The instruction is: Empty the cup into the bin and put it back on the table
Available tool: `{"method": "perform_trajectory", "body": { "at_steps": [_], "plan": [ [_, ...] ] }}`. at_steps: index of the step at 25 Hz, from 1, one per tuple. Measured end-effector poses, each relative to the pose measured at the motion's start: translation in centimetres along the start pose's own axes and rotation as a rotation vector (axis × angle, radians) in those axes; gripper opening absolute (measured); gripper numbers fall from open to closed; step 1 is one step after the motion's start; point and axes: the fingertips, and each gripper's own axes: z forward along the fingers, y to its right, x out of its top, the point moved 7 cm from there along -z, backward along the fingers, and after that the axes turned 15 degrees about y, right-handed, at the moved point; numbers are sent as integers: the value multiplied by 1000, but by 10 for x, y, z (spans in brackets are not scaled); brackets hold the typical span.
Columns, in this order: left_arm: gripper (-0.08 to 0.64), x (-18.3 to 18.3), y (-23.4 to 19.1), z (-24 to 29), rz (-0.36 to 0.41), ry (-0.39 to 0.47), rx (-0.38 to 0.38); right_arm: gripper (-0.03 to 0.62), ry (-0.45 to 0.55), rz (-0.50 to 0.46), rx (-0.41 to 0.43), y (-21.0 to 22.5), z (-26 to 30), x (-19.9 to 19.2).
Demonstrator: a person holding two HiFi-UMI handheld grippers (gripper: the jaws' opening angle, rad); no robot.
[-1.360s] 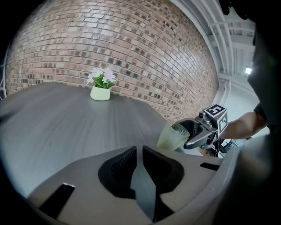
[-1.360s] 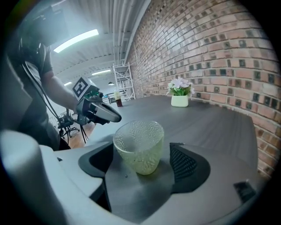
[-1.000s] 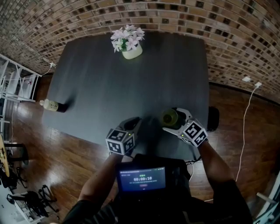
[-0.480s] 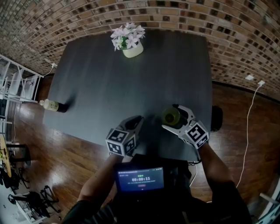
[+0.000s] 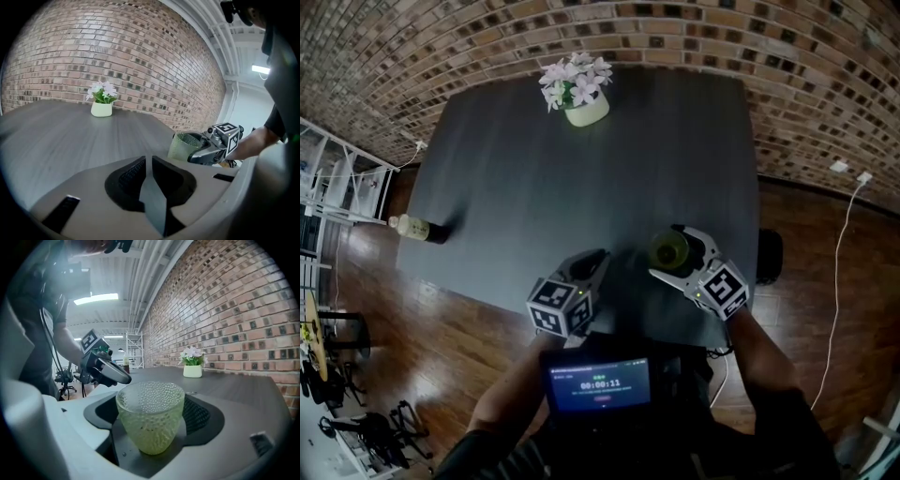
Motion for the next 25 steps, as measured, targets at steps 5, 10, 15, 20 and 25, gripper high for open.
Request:
{"method": "perform_trajectory", "body": {
  "at_steps": [5, 10, 15, 20, 25],
  "plan": [
    [44, 3, -1, -1, 3, 26, 9, 412, 6, -18, -1, 0, 5, -4],
    [22, 3, -3, -1, -2, 45, 0, 399, 23, -14, 2, 1, 5, -4],
    [1, 7, 2, -2, -11, 74, 2, 396, 45, 21, -13, 0, 2, 2],
    [0, 26, 9, -8, -11, 94, -13, 396, 66, 41, -31, -4, 0, 32],
    [0, 57, 19, -15, -18, 125, -20, 396, 58, 29, -55, -8, -10, 72]
  ]
}}
